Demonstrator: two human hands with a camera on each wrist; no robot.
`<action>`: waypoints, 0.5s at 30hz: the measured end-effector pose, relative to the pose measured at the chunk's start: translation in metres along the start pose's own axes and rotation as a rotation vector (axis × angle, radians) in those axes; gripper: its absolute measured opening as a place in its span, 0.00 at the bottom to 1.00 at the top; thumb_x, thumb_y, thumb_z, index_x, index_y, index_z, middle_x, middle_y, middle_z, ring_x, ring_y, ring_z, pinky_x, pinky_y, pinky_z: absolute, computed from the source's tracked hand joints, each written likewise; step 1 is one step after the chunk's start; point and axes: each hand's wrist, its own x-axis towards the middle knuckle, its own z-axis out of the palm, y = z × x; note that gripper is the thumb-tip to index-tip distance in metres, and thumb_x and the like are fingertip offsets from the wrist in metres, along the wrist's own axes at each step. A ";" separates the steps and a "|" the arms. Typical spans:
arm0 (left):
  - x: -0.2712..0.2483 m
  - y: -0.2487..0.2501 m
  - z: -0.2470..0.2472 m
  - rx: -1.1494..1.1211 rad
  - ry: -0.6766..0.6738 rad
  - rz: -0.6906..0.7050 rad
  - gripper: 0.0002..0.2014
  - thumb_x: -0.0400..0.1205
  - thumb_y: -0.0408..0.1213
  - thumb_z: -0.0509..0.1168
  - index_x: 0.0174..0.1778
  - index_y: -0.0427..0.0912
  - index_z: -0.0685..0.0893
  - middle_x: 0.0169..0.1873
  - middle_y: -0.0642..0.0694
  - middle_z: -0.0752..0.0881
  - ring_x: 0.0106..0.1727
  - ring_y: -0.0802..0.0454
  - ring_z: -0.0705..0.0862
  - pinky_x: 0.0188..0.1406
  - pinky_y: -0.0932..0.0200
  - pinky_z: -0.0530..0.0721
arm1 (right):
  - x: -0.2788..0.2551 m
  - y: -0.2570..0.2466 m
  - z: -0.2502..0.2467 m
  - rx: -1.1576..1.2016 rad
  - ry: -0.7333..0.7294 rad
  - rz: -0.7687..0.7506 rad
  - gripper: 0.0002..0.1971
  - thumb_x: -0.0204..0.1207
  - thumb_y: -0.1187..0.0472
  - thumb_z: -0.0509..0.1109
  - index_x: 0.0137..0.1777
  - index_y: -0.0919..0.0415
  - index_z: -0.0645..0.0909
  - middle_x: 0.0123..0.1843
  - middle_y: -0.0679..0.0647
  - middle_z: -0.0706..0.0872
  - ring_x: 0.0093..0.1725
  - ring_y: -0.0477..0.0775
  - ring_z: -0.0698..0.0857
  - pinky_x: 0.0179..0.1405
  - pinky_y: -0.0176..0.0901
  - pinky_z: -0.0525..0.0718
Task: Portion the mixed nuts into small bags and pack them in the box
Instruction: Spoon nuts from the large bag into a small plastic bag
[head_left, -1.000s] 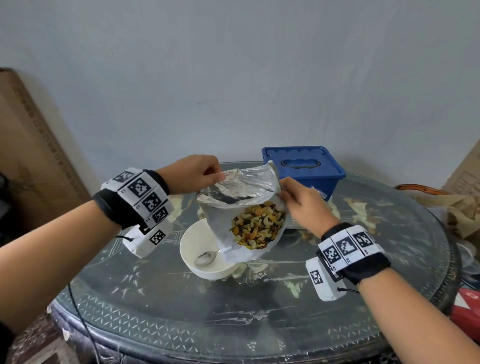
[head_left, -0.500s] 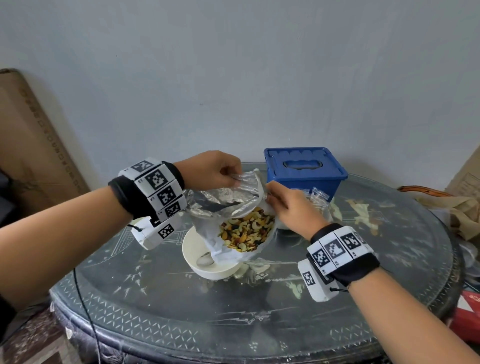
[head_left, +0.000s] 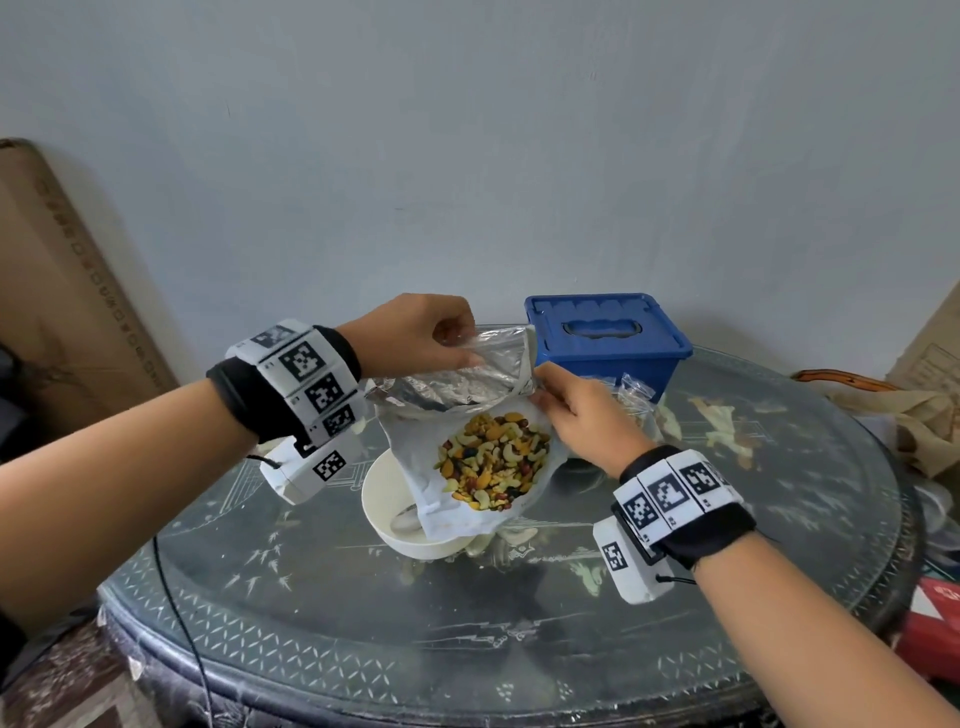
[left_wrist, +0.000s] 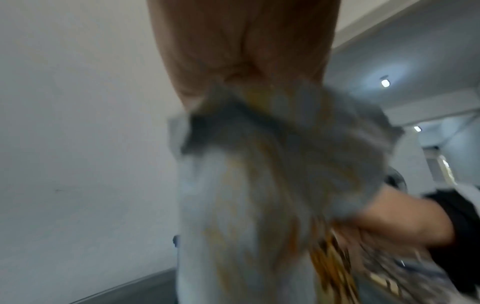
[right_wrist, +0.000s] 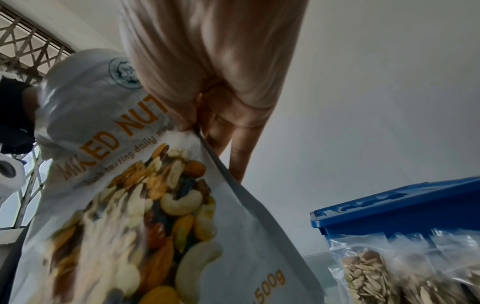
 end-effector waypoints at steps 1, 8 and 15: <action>-0.001 0.000 -0.006 0.003 -0.050 -0.025 0.03 0.79 0.42 0.67 0.44 0.49 0.80 0.39 0.54 0.81 0.40 0.58 0.78 0.45 0.71 0.75 | 0.000 0.002 -0.001 0.008 0.008 0.012 0.08 0.84 0.59 0.58 0.56 0.60 0.77 0.44 0.62 0.87 0.43 0.60 0.85 0.46 0.54 0.83; -0.001 -0.009 -0.027 0.123 -0.220 -0.119 0.06 0.79 0.42 0.68 0.38 0.47 0.78 0.32 0.51 0.80 0.33 0.55 0.75 0.36 0.63 0.73 | -0.002 -0.001 -0.002 0.071 0.063 0.030 0.10 0.84 0.56 0.58 0.55 0.60 0.77 0.43 0.61 0.87 0.43 0.59 0.85 0.46 0.52 0.83; -0.008 -0.013 -0.022 0.104 0.038 -0.198 0.11 0.79 0.46 0.67 0.35 0.45 0.76 0.28 0.52 0.76 0.29 0.56 0.74 0.27 0.67 0.70 | 0.004 -0.009 -0.005 0.076 0.122 0.026 0.10 0.84 0.56 0.59 0.52 0.62 0.78 0.40 0.62 0.86 0.40 0.59 0.85 0.40 0.45 0.81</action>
